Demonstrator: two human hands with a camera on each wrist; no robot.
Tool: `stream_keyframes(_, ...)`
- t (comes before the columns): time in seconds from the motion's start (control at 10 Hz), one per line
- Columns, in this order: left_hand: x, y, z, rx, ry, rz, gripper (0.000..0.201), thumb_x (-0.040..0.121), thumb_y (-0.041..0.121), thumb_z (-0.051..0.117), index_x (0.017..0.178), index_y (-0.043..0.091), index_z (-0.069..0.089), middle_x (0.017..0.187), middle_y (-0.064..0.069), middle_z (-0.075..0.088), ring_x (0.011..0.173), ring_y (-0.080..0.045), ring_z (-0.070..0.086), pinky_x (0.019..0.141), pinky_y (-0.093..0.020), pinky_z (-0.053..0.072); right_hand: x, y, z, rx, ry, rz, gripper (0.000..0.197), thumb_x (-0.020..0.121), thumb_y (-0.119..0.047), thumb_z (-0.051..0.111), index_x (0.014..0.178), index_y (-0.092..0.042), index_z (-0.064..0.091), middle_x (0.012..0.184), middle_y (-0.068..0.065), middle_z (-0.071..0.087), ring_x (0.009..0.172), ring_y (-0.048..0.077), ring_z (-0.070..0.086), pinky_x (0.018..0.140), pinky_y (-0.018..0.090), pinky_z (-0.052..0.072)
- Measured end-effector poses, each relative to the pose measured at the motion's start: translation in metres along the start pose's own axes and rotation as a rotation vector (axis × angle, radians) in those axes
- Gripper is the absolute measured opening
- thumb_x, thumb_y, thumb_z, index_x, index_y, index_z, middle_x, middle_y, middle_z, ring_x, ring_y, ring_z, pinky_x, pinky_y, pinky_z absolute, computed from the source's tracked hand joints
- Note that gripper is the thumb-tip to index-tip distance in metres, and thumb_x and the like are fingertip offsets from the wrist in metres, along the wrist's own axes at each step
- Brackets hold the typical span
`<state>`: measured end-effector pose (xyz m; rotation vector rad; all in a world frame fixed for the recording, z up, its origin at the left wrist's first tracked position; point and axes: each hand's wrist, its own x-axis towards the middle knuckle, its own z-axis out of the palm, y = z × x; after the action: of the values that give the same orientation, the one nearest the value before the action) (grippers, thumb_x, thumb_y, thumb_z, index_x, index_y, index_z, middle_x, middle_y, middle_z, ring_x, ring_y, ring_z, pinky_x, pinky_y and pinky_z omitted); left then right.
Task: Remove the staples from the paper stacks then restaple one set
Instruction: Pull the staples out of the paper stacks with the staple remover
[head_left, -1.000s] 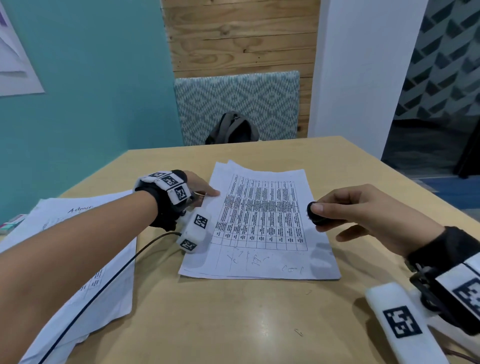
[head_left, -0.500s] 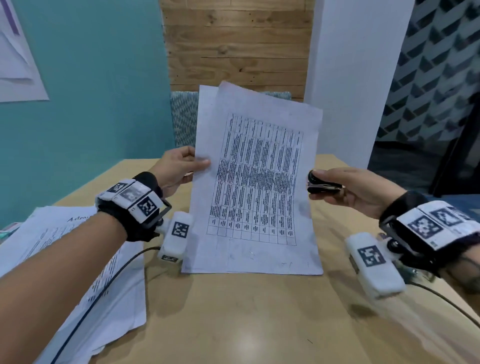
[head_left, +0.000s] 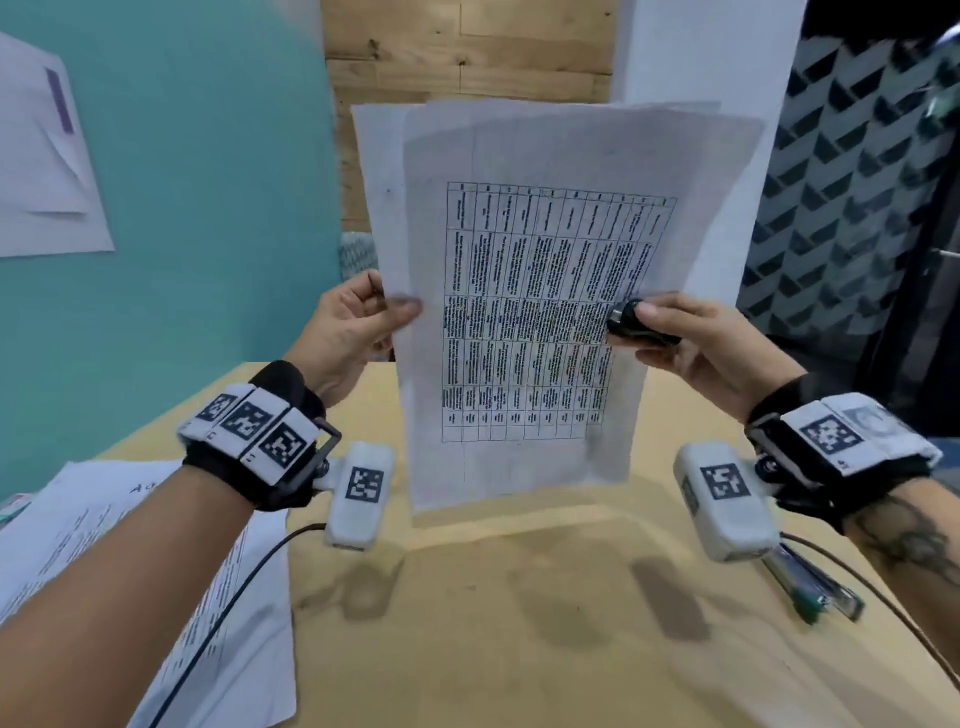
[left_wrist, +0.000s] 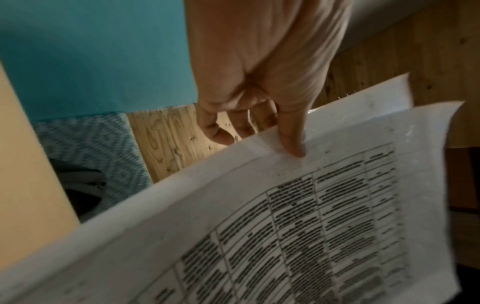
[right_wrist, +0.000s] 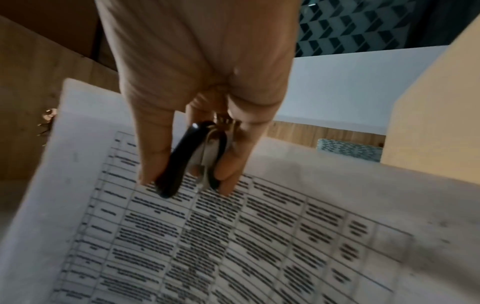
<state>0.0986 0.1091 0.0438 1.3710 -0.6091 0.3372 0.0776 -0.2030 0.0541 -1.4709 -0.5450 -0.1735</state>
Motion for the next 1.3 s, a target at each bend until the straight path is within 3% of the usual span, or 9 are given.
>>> stream_keyframes(0.2,0.015,0.014,0.01,0.1,-0.014,0.14,0.024,0.066,0.033,0.072,0.081,0.018,0.061,0.069,0.016,0.068,0.067,0.005,0.06,0.063,-0.007,0.045,0.009,0.003,0.006,0.02,0.078,-0.161,0.069,0.024,-0.051,0.091,0.082,-0.019,0.071,0.086,-0.002,0.074,0.08,0.009,0.068,0.063,0.015,0.051)
stream_keyframes(0.3,0.002,0.0,-0.007,0.276,-0.156,0.033,0.044,0.062,0.05,0.077,0.102,0.033,0.07,0.11,0.01,0.069,0.102,-0.005,0.062,0.083,-0.019,0.05,-0.006,0.022,0.001,-0.067,0.0,-0.081,0.072,0.027,-0.052,0.09,0.087,-0.018,0.071,0.086,0.0,0.074,0.079,0.01,0.069,0.061,0.016,0.051)
stream_keyframes(0.4,-0.009,-0.011,-0.013,0.338,-0.368,-0.007,0.06,0.06,0.063,0.073,0.11,0.03,0.067,0.115,0.012,0.065,0.103,-0.002,0.062,0.094,-0.029,0.049,-0.02,0.032,-0.01,-0.167,-0.087,0.025,0.056,0.063,-0.027,0.082,0.115,-0.014,0.064,0.092,-0.004,0.074,0.08,0.011,0.069,0.061,0.018,0.051)
stream_keyframes(0.5,-0.048,0.01,0.011,-0.185,-0.759,0.618,0.037,0.067,0.046,0.075,0.103,0.042,0.068,0.107,0.024,0.066,0.106,0.002,0.061,0.092,-0.019,0.049,-0.027,0.026,-0.017,-0.184,-0.165,0.069,0.062,0.061,-0.019,0.079,0.119,-0.026,0.059,0.092,-0.004,0.073,0.077,0.011,0.069,0.059,0.017,0.05)
stream_keyframes(0.6,-0.04,0.018,0.028,0.127,-0.181,-0.218,0.052,0.067,0.05,0.074,0.113,0.028,0.062,0.104,0.012,0.071,0.1,-0.005,0.065,0.069,-0.003,0.047,-0.036,0.023,-0.017,-0.179,-0.201,0.101,0.064,0.029,-0.047,0.092,0.086,-0.023,0.076,0.085,0.006,0.074,0.076,0.012,0.069,0.055,0.018,0.052)
stream_keyframes(0.9,-0.045,-0.026,0.003,0.12,-0.199,-0.583,0.093,0.033,0.057,0.088,0.111,0.013,0.065,0.117,-0.011,0.066,0.105,-0.025,0.065,0.089,-0.041,0.052,-0.054,0.041,-0.015,0.046,-0.293,0.489,0.064,0.034,-0.04,0.095,0.084,-0.006,0.075,0.093,0.017,0.072,0.083,0.026,0.071,0.044,0.018,0.051)
stream_keyframes(1.0,-0.044,-0.022,-0.004,0.231,-0.203,-0.625,0.1,0.022,0.062,0.086,0.109,0.017,0.064,0.113,-0.006,0.069,0.099,-0.022,0.067,0.084,-0.04,0.054,-0.06,0.048,-0.012,0.087,-0.295,0.555,0.064,0.034,-0.038,0.095,0.085,-0.004,0.075,0.092,0.017,0.072,0.079,0.025,0.072,0.043,0.018,0.05)
stream_keyframes(1.2,-0.016,0.022,0.019,0.883,-0.017,-0.21,0.074,0.074,0.044,0.069,0.138,0.021,0.039,0.137,-0.003,0.046,0.123,-0.016,0.044,0.097,-0.03,0.035,-0.071,0.056,-0.01,0.114,-0.314,0.608,0.069,0.038,-0.037,0.094,0.091,0.001,0.071,0.09,0.019,0.071,0.078,0.025,0.072,0.043,0.018,0.051)
stream_keyframes(1.3,-0.006,0.033,0.051,1.117,-0.281,-0.076,0.06,0.078,0.037,0.069,0.132,0.021,0.048,0.136,0.002,0.048,0.126,-0.014,0.043,0.103,-0.028,0.032,-0.075,0.057,-0.009,0.127,-0.307,0.62,0.069,0.038,-0.035,0.095,0.091,0.003,0.071,0.093,0.02,0.071,0.08,0.029,0.071,0.043,0.019,0.052)
